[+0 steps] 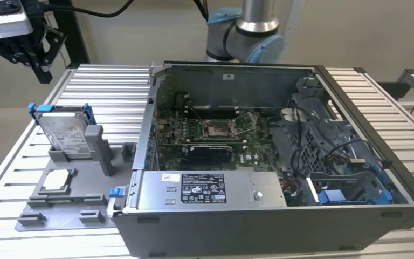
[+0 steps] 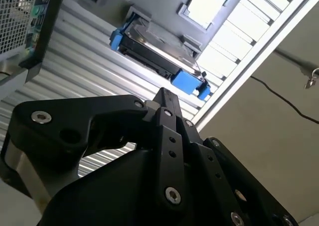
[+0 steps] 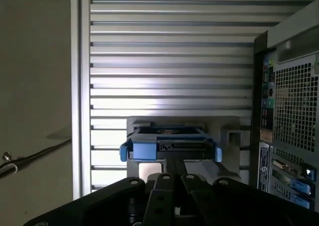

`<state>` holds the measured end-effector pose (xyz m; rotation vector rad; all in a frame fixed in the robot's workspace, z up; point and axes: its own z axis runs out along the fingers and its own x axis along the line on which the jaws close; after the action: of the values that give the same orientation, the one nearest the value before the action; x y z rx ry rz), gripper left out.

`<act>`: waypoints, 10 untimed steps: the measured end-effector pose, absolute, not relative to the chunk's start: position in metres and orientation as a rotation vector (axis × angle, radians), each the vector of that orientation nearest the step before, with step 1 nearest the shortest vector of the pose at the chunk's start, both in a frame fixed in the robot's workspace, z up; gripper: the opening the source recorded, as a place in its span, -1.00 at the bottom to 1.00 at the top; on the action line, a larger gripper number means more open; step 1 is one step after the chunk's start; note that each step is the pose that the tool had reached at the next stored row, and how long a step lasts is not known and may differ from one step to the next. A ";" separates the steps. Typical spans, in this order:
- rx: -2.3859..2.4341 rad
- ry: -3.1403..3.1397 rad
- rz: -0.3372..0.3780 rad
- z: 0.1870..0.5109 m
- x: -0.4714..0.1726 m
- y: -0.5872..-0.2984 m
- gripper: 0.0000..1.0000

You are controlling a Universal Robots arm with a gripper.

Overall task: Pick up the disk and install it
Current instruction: 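Reach for the disk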

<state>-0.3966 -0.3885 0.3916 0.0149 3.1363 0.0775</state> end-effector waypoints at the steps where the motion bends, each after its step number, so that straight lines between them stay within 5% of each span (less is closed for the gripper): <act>1: 0.015 3.143 0.078 0.391 -0.399 -0.388 -1.00; 10: -0.001 3.146 0.076 0.390 -0.419 -0.388 -1.00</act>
<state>-0.4190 -0.3885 0.3900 -0.0012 3.1459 0.0762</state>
